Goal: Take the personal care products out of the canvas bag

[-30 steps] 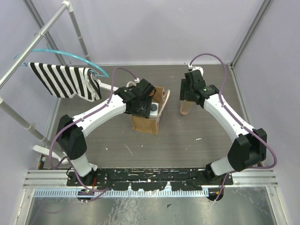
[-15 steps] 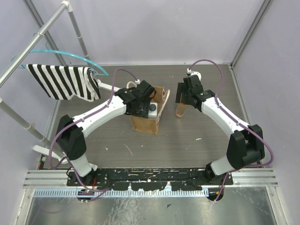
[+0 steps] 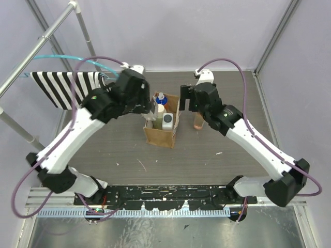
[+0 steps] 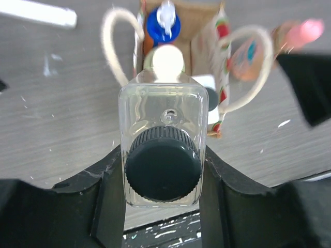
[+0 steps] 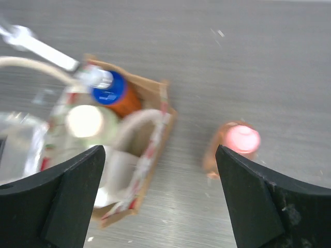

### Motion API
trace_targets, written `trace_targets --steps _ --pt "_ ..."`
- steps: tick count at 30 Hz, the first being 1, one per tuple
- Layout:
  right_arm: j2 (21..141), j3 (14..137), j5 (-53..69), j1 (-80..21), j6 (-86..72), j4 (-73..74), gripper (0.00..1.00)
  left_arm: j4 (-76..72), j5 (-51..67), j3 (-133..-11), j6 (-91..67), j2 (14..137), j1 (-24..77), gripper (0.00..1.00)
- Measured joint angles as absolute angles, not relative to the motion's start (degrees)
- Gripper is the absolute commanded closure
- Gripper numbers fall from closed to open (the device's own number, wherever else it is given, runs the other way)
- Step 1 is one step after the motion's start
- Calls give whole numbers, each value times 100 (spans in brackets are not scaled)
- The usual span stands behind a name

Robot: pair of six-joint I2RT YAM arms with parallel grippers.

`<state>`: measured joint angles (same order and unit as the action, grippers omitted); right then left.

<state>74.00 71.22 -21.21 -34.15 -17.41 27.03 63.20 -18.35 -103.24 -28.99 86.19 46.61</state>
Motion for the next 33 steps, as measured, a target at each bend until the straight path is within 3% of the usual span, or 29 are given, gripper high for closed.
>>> trace_targets --steps 7,15,24,26,29,33 --pt "6978 7738 -2729 -4993 -1503 2425 8 6705 -2644 -10728 -3063 7356 4670 100" --pt "8202 7920 -2641 -5013 -1592 2547 8 7347 -2797 -10344 -3208 7231 4665 100" --pt "9120 7920 -2394 -5004 -2010 2991 9 6925 -2469 -8388 -3570 7043 4668 92" --pt "9146 7920 -2412 -5002 -2132 3070 13 6737 -2394 -8064 -3660 7015 4668 92" --pt "9236 7920 -2412 -4974 -2296 3173 28 6329 -2263 -7575 -3785 7006 4668 91" --pt "9456 7920 -2410 -4928 -2467 3247 34 5826 -2231 -6943 -3896 7002 4672 88"
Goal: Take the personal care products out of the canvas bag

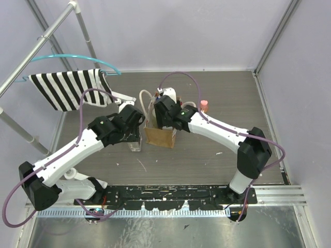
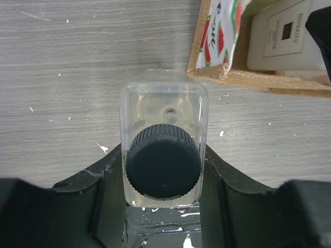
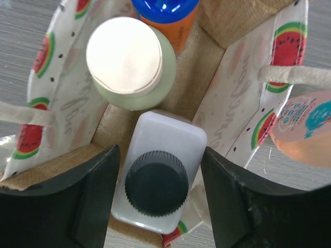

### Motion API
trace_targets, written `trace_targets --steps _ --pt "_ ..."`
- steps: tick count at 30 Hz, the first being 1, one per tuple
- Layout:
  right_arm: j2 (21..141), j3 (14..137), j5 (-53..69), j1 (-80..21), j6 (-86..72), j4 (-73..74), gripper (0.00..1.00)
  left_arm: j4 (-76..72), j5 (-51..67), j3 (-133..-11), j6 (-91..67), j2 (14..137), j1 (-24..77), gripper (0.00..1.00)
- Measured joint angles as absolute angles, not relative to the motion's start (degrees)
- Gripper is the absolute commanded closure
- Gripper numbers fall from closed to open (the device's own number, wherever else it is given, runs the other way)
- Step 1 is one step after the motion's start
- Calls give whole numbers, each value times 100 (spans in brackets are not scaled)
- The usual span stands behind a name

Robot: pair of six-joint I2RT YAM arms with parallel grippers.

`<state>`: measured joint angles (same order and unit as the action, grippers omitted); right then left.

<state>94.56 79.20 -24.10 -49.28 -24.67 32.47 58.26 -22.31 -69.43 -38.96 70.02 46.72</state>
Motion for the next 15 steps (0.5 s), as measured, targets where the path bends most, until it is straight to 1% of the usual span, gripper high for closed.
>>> trace_targets --steps 1,3,4,5,6,7,9,11,12,13,15 --pt "9533 7920 -2408 -4906 -2504 3284 36 5701 -2241 -6790 -3922 7002 4672 86" --pt "9620 7922 -2379 -4877 -2569 3297 54 5496 -2259 -6549 -3962 6997 4672 83" --pt "9644 7937 -2370 -4864 -2591 3301 72 5411 -2272 -6453 -3986 6995 4672 80" --pt "9653 7953 -2344 -4856 -2611 3306 82 5343 -2283 -6381 -4007 6995 4672 75" --pt "9653 7957 -2314 -4849 -2622 3315 88 5277 -2287 -6309 -4036 6995 4672 69" --pt "9653 7964 -2309 -4840 -2609 3334 92 5234 -2285 -6270 -4053 6995 4672 68" --pt "9651 7996 -2298 -4836 -2589 3382 99 5203 -2283 -6250 -4073 6997 4672 64" --pt "9636 8018 -2292 -4834 -2550 3433 99 5164 -2283 -6250 -4073 6997 4672 49" --pt "9612 8025 -2292 -4836 -2517 3459 99 5142 -2283 -6252 -4073 6997 4672 44" --pt "9574 8036 -2296 -4836 -2473 3489 99 5133 -2285 -6254 -4073 6997 4672 40" --pt "9452 8138 -2346 -4834 -2353 3605 99 5120 -2307 -6261 -4064 6989 4672 37"
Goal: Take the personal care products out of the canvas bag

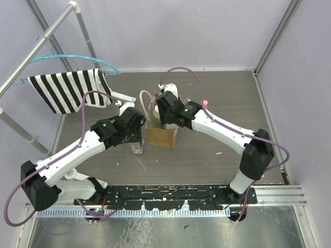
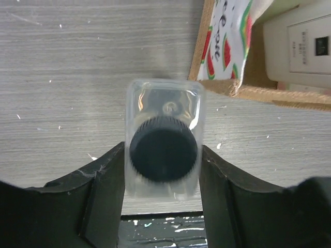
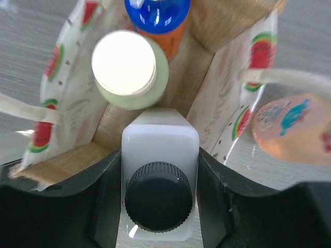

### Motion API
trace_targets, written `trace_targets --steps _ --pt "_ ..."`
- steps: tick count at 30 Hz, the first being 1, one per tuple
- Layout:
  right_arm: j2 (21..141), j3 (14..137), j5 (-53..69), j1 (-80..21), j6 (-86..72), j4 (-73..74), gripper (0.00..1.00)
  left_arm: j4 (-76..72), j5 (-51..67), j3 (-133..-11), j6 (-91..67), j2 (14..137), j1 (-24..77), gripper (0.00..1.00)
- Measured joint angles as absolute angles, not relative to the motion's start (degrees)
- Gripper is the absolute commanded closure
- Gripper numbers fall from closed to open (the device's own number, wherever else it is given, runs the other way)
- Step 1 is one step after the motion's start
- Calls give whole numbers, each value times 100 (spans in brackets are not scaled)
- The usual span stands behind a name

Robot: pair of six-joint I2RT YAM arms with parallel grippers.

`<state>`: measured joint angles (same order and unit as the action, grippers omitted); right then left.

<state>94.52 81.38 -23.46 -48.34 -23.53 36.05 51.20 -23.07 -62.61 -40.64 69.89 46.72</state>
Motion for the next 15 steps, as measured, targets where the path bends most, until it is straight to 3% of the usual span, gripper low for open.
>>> trace_targets --steps 5,8,13,15 --pt "9072 9048 -2683 -4836 -1944 4064 99 4882 -2397 -6368 -4051 6895 4672 20" --pt "8851 9909 -3133 -4799 -1664 4154 99 4814 -2412 -6388 -4064 6914 4676 18" --pt "8278 10318 -3723 -4388 -1459 3830 99 4947 -2484 -6573 -4056 6978 4711 44" --pt "7992 10079 -3940 -4073 -1369 3697 99 5037 -2615 -6836 -4005 6925 4805 47"
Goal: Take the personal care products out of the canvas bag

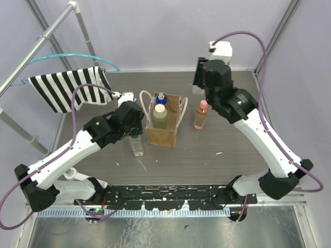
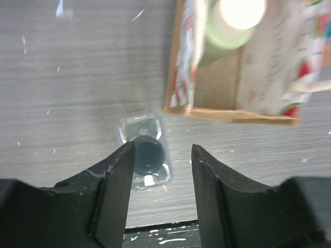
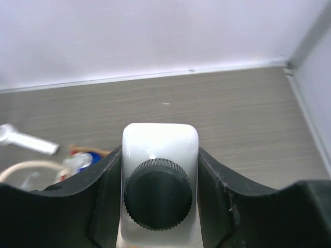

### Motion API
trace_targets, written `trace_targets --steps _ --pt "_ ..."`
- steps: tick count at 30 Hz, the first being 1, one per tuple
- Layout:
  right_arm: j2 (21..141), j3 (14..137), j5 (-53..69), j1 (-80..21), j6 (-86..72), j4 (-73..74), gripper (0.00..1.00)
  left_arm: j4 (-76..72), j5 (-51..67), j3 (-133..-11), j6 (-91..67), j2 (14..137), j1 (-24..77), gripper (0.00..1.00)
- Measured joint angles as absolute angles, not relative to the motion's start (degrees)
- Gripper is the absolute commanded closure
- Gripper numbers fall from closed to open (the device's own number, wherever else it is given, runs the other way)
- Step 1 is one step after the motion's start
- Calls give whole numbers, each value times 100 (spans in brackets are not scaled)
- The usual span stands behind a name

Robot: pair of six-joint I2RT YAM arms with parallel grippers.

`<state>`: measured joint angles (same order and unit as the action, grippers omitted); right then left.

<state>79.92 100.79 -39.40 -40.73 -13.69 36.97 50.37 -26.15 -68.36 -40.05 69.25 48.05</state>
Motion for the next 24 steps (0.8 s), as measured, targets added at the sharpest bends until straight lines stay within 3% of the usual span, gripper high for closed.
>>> trace_targets --steps 4,10,15,24 --pt "7542 9306 -4023 -3076 -1363 3614 99 5083 -2808 -7653 -3813 6718 5109 47" --pt "7776 8388 -3496 -1750 -1605 3688 99 5013 -2759 -9056 -3367 7030 5240 41" --pt "8228 7852 -2832 -1339 -1914 3651 99 4934 -2451 -9771 -3135 8108 5240 33" --pt "8438 7199 -2287 -1216 -2174 3636 95 4971 -1981 -9861 -3085 9979 4869 33"
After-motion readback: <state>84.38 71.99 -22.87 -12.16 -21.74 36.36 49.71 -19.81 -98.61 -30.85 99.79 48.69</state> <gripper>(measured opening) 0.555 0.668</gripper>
